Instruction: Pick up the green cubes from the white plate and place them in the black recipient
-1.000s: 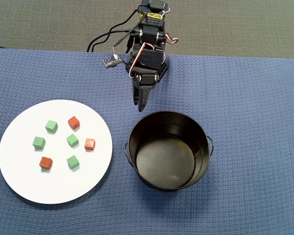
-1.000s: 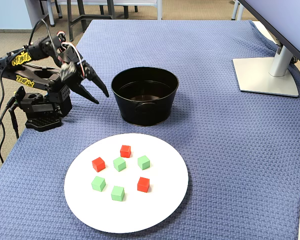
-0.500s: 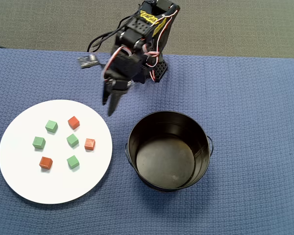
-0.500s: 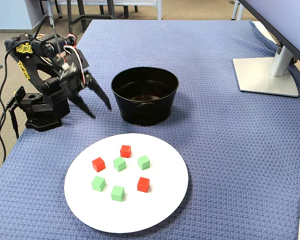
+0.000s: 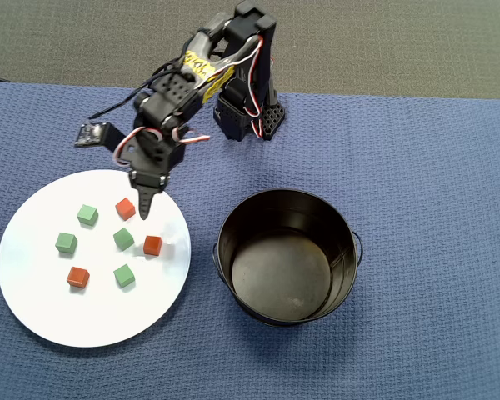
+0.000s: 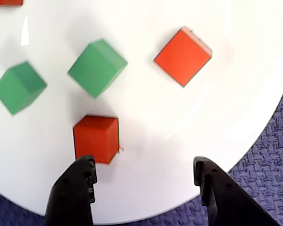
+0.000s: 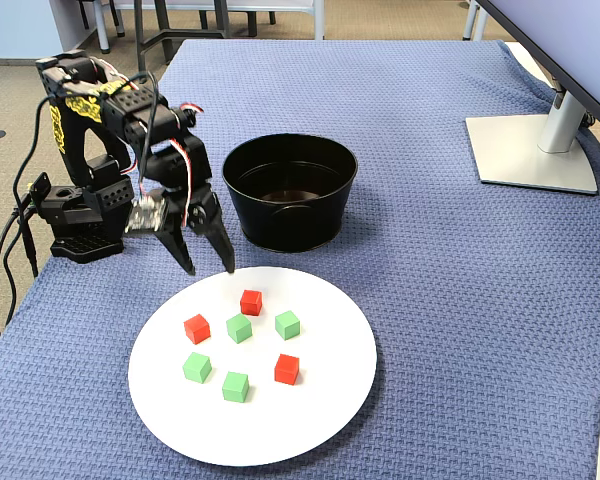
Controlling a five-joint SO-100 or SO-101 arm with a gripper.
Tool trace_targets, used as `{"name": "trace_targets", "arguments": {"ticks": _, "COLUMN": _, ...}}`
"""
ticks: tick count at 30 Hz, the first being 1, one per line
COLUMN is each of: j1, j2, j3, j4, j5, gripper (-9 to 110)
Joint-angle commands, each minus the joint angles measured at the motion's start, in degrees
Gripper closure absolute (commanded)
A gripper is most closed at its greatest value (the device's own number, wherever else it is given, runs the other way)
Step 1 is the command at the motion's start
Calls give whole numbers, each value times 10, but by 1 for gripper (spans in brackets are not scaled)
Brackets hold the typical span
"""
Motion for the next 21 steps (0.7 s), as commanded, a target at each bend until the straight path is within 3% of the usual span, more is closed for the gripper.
{"name": "trace_targets", "arguments": {"ticks": 1, "j1": 12, "j2": -48, "j3": -106, "j4": 36, "j5": 31, "gripper": 81}}
{"name": "trace_targets", "arguments": {"ticks": 7, "j1": 18, "j2": -105, "j3": -156, "j4": 46, "j5": 76, "gripper": 79}}
{"name": "trace_targets", "arguments": {"ticks": 17, "j1": 37, "j2": -132, "j3": -176, "j4": 61, "j5": 314, "gripper": 83}}
{"name": "trace_targets", "arguments": {"ticks": 21, "j1": 38, "j2": -136, "j3": -171, "j4": 28, "j5": 304, "gripper": 85}}
